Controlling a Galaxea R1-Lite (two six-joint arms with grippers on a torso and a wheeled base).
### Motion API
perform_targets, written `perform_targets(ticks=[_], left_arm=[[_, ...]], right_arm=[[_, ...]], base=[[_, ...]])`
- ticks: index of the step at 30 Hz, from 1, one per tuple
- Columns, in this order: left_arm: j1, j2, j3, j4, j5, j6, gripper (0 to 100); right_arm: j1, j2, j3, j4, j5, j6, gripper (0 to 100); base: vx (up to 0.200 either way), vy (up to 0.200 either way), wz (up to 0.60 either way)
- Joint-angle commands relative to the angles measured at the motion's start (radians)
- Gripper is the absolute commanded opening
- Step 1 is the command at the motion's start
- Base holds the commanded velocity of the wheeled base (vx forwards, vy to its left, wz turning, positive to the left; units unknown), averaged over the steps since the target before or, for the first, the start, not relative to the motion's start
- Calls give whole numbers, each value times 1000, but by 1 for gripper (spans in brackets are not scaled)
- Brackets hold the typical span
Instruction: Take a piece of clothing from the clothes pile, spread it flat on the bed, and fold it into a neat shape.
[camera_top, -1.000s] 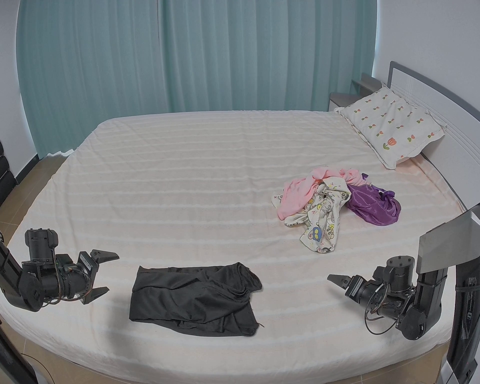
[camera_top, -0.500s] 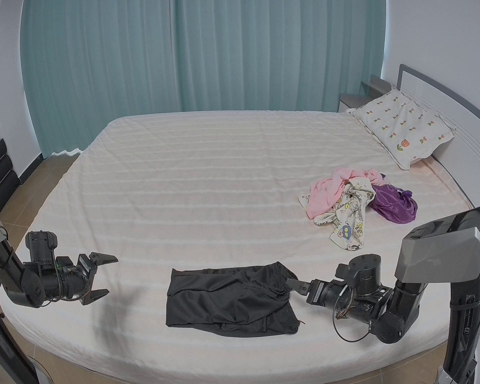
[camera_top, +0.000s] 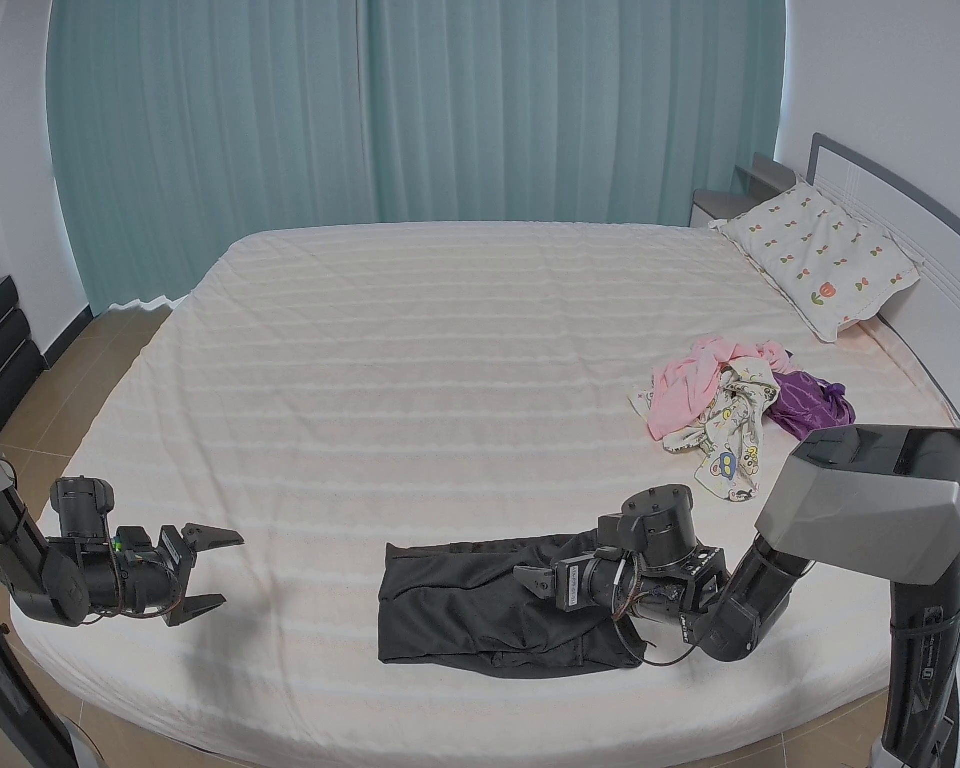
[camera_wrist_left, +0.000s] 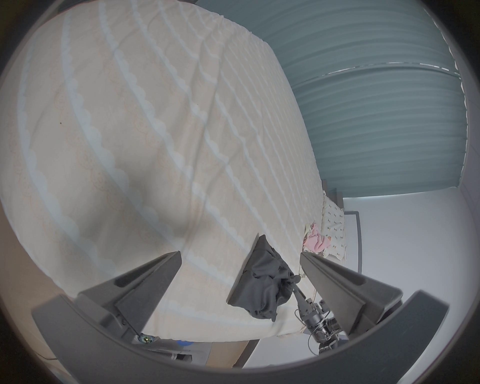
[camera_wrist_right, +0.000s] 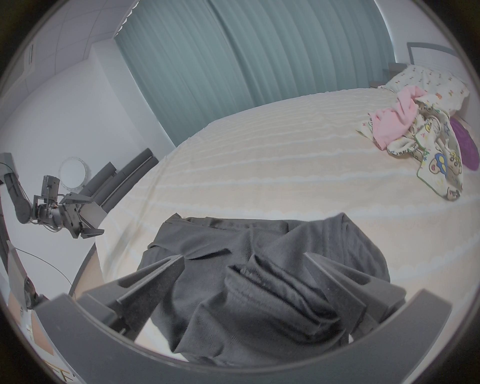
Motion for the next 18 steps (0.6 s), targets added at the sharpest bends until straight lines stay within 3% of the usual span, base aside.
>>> perform_targets(ticks=[1,3,4,18], left_arm=[[0,5,10,0,-2,9,100],[0,5,10,0,-2,9,100],[0,7,10,0,-2,9,100],[0,7,8,0,0,9,100]], right_arm=[[10,15,-44,25,0,-16,100],[11,18,-44,26,-2,-22,100],[10,20,-34,29,-2,-42,0],[-4,-101,157,15,11,-53,0]], base=[[0,0,0],[0,0,0],[0,0,0],[0,0,0]])
